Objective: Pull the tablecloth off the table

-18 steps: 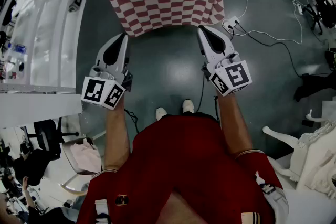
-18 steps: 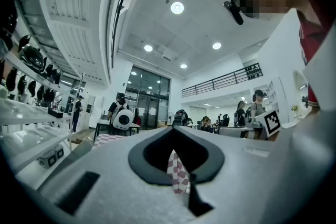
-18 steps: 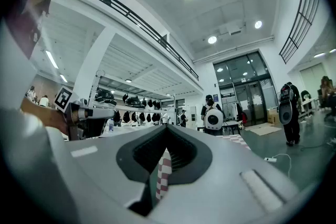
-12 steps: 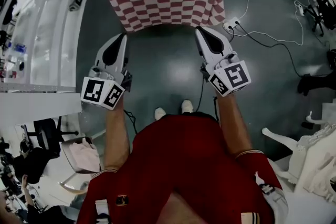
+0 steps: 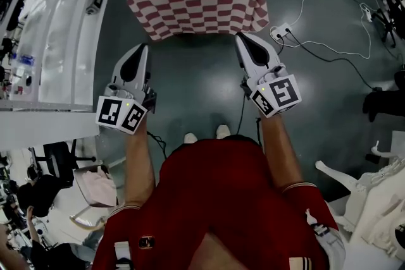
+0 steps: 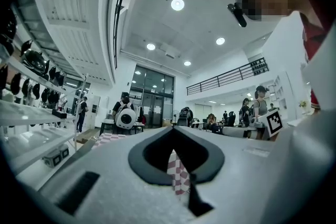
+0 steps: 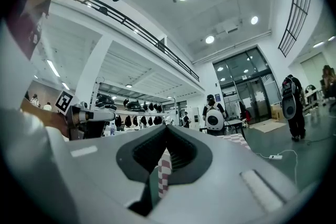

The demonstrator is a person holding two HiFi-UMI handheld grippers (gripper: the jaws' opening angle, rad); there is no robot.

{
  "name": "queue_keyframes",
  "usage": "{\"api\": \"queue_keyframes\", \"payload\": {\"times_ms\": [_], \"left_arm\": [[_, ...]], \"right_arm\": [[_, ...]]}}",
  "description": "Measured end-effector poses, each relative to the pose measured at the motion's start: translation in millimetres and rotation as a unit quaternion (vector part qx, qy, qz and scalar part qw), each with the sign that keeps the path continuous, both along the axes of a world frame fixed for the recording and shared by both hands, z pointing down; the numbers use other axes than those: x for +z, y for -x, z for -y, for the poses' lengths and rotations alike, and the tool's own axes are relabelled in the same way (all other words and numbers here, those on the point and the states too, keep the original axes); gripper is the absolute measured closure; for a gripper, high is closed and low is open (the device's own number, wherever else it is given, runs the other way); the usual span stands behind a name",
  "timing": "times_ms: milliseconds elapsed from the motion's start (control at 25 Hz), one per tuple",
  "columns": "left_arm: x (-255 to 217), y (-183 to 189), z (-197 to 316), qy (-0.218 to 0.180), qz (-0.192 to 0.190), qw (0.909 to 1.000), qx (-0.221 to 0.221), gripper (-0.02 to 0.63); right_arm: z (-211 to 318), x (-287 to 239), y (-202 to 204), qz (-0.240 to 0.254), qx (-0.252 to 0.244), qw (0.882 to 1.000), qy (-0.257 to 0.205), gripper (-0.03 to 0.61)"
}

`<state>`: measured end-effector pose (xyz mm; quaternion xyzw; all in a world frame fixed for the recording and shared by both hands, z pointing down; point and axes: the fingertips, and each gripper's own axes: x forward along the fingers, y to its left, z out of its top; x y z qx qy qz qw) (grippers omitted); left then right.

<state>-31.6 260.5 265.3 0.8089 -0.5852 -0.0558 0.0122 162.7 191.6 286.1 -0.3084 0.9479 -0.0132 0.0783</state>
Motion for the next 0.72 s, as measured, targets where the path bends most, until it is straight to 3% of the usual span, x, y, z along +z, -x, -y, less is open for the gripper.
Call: {"api": "queue_keyframes", "payload": {"times_ms": [400,720], "left_arm": [[9,-26,48,0.013,0.008,0.9994,-0.032,0.607],[14,-11,95,0.015,0.009,0.9993,-0.033,0.607]], "right_arm": [[53,8,-49,-0.003,0.003,1.0,-0.002,0.564],[99,15,-39,-0.012,0.013,1.0,0.008,0.565]]}}
